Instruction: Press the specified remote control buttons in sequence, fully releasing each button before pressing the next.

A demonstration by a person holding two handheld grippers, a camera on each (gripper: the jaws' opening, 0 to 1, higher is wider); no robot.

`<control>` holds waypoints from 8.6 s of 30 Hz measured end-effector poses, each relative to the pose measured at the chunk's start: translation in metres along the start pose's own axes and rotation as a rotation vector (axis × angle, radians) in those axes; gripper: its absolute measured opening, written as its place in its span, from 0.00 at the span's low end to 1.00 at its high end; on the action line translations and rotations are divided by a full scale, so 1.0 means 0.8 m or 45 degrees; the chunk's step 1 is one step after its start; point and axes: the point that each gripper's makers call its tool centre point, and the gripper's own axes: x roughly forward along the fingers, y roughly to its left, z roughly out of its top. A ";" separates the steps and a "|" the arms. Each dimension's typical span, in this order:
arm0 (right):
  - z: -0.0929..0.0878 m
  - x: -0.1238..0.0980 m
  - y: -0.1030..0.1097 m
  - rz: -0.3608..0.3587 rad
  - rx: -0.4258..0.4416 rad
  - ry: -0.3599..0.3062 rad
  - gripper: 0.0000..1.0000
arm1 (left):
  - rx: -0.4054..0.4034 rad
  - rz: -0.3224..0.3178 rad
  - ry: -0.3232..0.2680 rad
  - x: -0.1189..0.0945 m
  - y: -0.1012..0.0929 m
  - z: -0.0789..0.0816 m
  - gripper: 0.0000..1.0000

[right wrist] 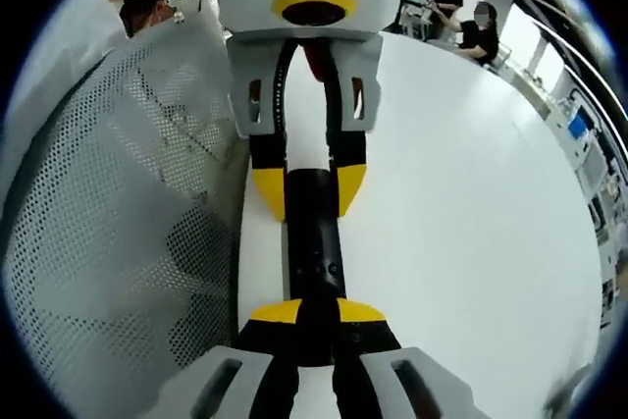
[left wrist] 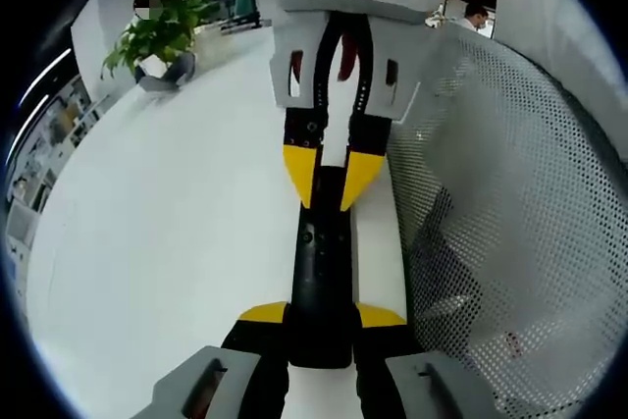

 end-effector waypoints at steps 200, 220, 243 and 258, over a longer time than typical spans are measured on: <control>0.015 0.007 0.000 -0.003 0.035 -0.081 0.00 | -0.028 0.010 -0.053 0.000 -0.003 0.001 0.24; 0.023 0.008 0.011 0.003 0.232 -0.138 0.00 | -0.039 0.014 -0.084 0.000 -0.003 0.002 0.24; 0.025 0.017 0.023 -0.031 0.225 -0.060 0.00 | -0.009 0.000 -0.089 0.001 -0.004 0.003 0.24; 0.025 0.009 0.004 -0.008 0.192 -0.098 0.00 | -0.015 -0.004 -0.114 0.000 -0.005 0.003 0.24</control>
